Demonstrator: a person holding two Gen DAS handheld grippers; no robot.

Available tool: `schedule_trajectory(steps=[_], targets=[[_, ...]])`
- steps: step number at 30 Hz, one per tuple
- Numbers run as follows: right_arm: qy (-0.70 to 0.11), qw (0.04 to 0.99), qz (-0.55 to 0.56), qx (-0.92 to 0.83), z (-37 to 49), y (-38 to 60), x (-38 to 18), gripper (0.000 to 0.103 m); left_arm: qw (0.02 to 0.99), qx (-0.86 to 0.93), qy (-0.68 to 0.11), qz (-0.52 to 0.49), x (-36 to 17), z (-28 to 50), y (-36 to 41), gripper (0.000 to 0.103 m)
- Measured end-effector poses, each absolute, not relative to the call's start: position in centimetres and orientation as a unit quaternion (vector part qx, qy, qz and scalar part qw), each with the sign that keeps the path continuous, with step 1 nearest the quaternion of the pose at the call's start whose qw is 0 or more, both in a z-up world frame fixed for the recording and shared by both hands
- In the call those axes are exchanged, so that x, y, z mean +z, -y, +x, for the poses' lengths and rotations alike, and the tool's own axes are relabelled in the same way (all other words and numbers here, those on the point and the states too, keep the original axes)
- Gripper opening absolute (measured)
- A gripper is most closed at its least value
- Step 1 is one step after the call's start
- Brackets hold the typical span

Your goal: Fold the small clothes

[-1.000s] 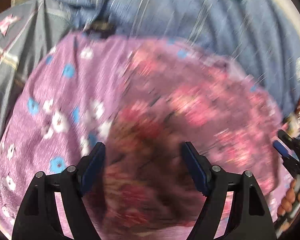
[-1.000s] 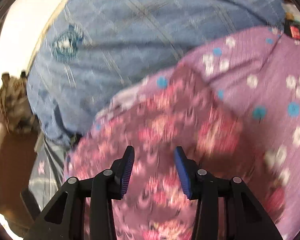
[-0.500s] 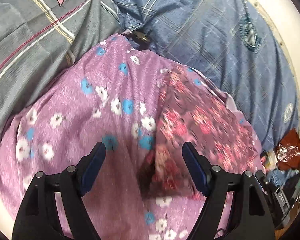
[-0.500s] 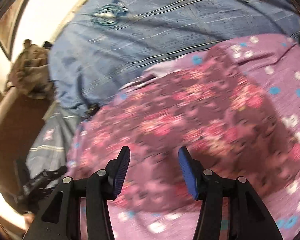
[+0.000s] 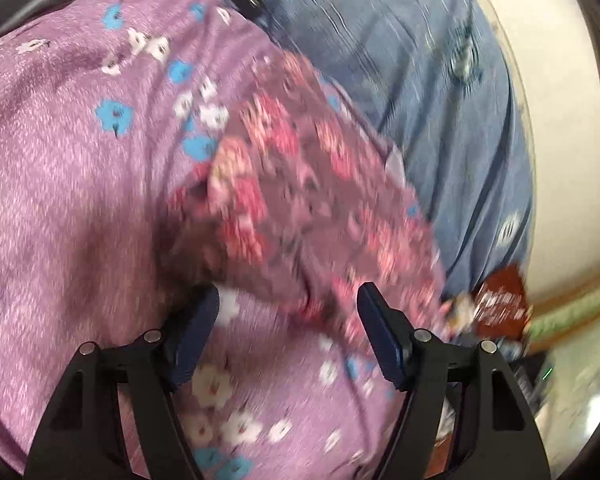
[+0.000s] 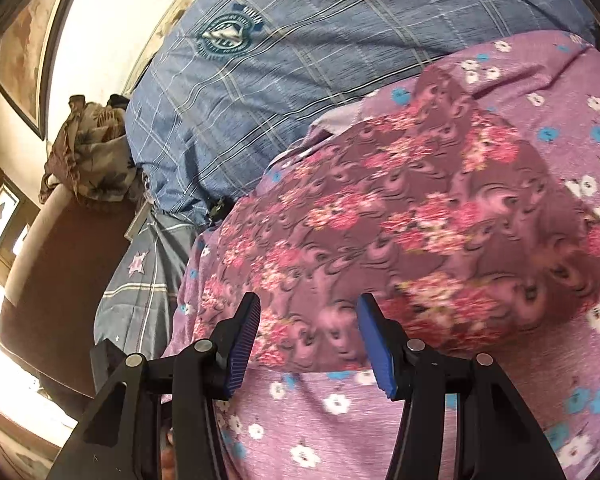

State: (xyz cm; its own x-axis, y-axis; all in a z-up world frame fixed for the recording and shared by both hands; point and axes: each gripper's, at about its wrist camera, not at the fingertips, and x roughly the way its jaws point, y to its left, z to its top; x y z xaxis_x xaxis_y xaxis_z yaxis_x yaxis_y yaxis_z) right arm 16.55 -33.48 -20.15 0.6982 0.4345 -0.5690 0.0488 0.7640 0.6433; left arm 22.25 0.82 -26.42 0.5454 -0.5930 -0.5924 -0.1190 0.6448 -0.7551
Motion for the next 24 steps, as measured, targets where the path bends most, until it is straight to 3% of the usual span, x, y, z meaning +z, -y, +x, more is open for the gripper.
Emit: schedule_trajectory(steps=[6, 8, 10, 12, 16, 19, 21, 23, 24], targets=[[-0.38, 0.856, 0.333, 0.106, 16.7, 35.3, -21.1, 0.053, 0.778, -0.132, -0.427, -0.442, -27.1, 23.7, -2.1, 0.071], [-0.381, 0.853, 0.338, 0.111, 16.8, 35.5, -21.3, 0.053, 0.783, -0.129, -0.419, -0.44, -27.0, 24.1, -2.0, 0.064], [-0.381, 0.856, 0.33, 0.116, 16.9, 35.1, -21.2, 0.052, 0.79, -0.121, -0.424, -0.426, -27.1, 24.4, -1.6, 0.026], [-0.384, 0.86, 0.312, 0.122, 17.0, 34.3, -21.1, 0.049, 0.788, -0.12, -0.434, -0.419, -27.7, 24.7, -0.9, 0.012], [-0.39, 0.865, 0.288, 0.13, 17.4, 32.5, -21.2, 0.04, 0.793, -0.11, -0.427, -0.419, -27.8, 25.0, -0.6, 0.013], [-0.396, 0.868, 0.272, 0.13, 17.5, 31.1, -21.4, 0.04, 0.781, -0.114, -0.414, -0.454, -28.4, 25.4, -0.6, 0.026], [-0.399, 0.869, 0.261, 0.133, 17.7, 30.2, -21.4, 0.04, 0.786, -0.117, -0.411, -0.446, -28.2, 25.7, -0.3, 0.027], [-0.4, 0.87, 0.256, 0.135, 17.7, 29.7, -21.4, 0.04, 0.796, -0.115, -0.412, -0.428, -27.8, 25.9, -0.1, 0.021], [-0.401, 0.869, 0.255, 0.137, 17.7, 29.5, -21.5, 0.04, 0.801, -0.111, -0.412, -0.421, -27.7, 25.9, -0.1, 0.007]])
